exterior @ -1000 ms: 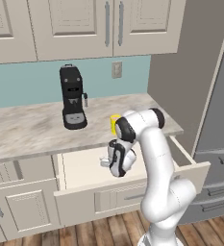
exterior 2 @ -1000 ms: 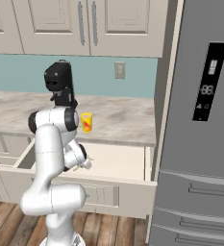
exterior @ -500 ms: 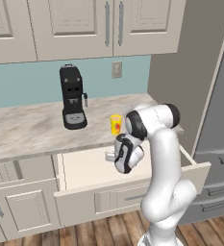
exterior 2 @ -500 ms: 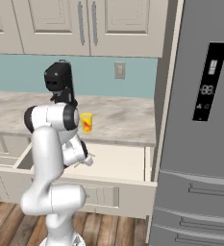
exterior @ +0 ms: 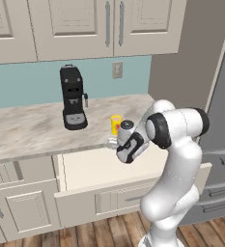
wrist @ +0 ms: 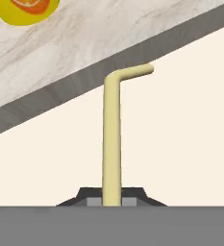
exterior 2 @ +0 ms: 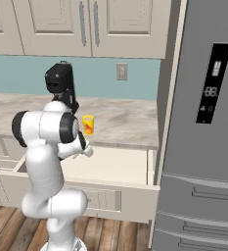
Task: Pick up the straw from the right drawer and put it inside the smoothie cup.
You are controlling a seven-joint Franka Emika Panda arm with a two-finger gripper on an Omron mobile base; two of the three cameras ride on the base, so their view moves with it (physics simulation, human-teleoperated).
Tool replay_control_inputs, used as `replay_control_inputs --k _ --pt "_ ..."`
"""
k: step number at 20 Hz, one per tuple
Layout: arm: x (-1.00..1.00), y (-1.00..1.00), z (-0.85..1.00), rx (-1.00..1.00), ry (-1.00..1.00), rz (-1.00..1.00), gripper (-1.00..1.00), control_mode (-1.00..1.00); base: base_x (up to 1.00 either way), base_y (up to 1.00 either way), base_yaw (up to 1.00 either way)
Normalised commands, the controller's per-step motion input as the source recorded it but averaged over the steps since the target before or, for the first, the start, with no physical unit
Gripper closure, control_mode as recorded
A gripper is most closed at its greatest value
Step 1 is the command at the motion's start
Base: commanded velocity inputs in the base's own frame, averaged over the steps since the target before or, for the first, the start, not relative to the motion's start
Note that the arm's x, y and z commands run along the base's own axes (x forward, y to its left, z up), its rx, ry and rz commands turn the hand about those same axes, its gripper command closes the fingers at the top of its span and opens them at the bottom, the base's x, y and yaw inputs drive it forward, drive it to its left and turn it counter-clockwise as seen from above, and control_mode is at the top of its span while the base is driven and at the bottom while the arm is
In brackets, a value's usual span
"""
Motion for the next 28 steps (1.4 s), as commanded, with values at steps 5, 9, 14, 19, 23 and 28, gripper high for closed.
replay_control_inputs --k 5,9,14,19,23,28 --pt "-0.2 0.0 1.0 0.0 -0.25 0.0 1.0 -1.0 0.0 0.0 0.0" --pt "-0.14 0.0 1.0 0.0 -0.3 0.01 1.0 -1.0 0.0 0.0 0.0" --pt "-0.01 0.0 1.0 0.0 -0.33 0.08 1.0 -1.0 0.0 0.0 0.0" --pt "0.0 0.0 0.98 0.0 -0.31 0.13 1.0 -1.0 0.0 0.0 0.0" --pt "0.0 0.0 0.68 0.0 -0.29 0.24 1.0 -1.0 0.0 0.0 0.0" --pt "-0.02 0.0 0.38 0.0 -0.25 0.33 1.0 -1.0 0.0 0.0 0.0"
